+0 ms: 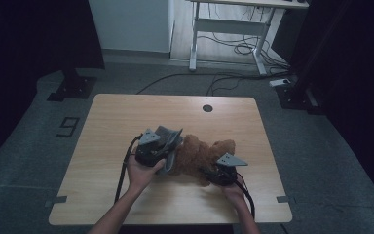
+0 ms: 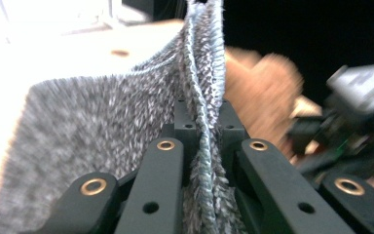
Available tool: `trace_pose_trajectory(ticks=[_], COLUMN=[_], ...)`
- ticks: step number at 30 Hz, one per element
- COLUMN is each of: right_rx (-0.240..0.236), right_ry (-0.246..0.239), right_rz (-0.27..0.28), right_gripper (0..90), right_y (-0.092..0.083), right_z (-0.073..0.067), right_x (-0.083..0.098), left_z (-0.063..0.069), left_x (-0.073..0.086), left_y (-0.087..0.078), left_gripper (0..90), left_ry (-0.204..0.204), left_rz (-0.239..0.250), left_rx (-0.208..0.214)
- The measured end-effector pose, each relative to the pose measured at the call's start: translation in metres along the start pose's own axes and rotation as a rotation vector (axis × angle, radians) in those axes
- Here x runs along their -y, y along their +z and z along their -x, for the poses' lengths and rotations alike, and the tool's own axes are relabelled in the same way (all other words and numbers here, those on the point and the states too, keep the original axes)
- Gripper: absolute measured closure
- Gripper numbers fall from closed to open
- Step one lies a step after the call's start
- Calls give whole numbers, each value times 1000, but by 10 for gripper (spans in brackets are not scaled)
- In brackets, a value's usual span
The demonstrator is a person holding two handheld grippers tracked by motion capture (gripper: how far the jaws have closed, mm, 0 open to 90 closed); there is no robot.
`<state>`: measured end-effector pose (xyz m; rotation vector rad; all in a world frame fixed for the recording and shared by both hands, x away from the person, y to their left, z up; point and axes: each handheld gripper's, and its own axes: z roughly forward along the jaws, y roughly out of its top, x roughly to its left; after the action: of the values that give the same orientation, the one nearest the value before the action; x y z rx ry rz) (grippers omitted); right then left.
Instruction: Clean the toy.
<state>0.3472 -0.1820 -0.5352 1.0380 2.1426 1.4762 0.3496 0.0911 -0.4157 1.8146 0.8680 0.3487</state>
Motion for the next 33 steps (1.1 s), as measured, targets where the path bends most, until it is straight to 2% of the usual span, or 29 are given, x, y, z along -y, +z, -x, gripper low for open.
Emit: trace_pose_trajectory(ticks=[3,4,5,6,8,10,12,13,15,16,19,21,23,26,28,31,33], right_rx=[3,2,1,2,2,4,5,6,7,7,3,5,3,0,-7,-9,-4], right_ry=[4,4,3,1,-1,2,2,-2,2,3,9,14,19,29,48,55,56], right_rz=[2,1,1,2,4,11,14,16,9,6,8,4,1,4,10,15,14], right_gripper=[489,489,489,489,488,488,488,489,493,496,497,497,498,500,501,508,510], right_y=[0,0,0,0,0,0,-1,-1,-1,0,0,0,-1,-2,-2,-2,-1], right_z=[0,0,0,0,-1,-1,0,0,0,0,1,1,2,3,5,5,5], right_x=[0,0,0,0,1,1,2,2,2,3,3,3,3,3,4,4,4], left_z=[25,25,43,52,65,71,68,66,63,64,67,62,51,35,19,2,-4], left_x=[-23,-23,-32,-35,-36,-33,-26,-21,-12,-10,-8,-5,-1,6,12,15,15], left_y=[11,11,28,39,66,94,116,124,131,131,124,114,101,79,64,39,25], left_gripper=[832,832,832,832,830,828,828,828,830,831,835,835,836,836,836,836,837], left_ry=[57,57,91,111,119,130,104,100,99,115,212,228,217,280,264,202,192], left_rz=[27,27,10,-10,-77,-159,-214,-237,-236,-231,-245,-237,-226,-238,-241,-202,-171], left_rx=[33,33,58,62,80,56,45,36,30,19,-42,-72,-93,-219,-246,-218,-224])
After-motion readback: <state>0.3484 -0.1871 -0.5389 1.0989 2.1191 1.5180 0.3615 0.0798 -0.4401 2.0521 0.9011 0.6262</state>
